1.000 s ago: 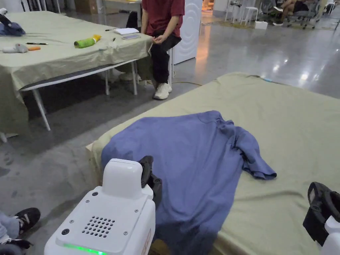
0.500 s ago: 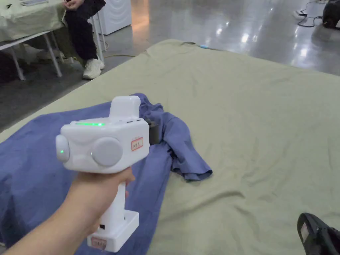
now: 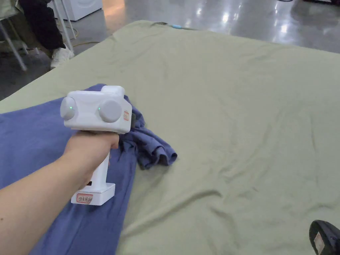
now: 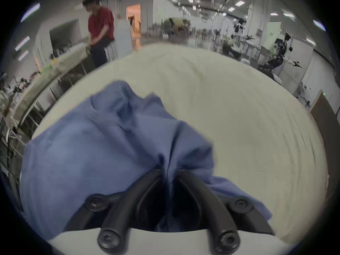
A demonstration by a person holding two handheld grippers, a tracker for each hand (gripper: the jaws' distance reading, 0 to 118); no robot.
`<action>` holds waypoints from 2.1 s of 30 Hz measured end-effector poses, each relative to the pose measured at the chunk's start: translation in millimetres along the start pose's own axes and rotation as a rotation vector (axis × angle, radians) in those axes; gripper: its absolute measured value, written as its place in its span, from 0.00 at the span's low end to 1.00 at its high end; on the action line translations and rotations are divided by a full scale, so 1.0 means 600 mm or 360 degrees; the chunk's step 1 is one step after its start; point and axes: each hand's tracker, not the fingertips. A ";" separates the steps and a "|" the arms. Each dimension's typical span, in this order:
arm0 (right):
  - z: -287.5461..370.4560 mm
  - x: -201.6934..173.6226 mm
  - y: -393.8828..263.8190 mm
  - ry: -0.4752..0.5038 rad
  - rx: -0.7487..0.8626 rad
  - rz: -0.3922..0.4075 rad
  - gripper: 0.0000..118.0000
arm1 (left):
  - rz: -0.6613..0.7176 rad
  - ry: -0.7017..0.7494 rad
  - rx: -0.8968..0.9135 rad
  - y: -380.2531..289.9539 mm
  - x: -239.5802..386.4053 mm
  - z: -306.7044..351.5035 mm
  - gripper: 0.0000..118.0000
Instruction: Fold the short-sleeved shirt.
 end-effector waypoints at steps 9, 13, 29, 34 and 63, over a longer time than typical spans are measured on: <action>0.074 0.020 0.013 0.0015 0.0096 -0.0074 0.03 | -0.0054 -0.0376 0.0464 0.102 0.087 0.266 0.03; 0.128 0.049 0.028 -0.0025 0.0191 -0.0109 0.03 | -0.0135 -0.0602 0.0729 0.162 0.170 0.418 0.03; 0.375 0.225 -0.022 -0.0489 0.0358 -0.0229 0.03 | -0.0782 -0.1394 0.0343 0.026 0.856 0.494 0.03; 0.433 0.275 -0.057 -0.0666 0.0310 -0.0276 0.03 | -0.1093 -0.1129 -0.0074 -0.147 1.008 0.325 0.03; 0.339 0.253 0.027 -0.0614 0.0338 -0.0060 0.03 | -0.0364 -0.0498 0.0651 -0.233 0.182 0.513 0.00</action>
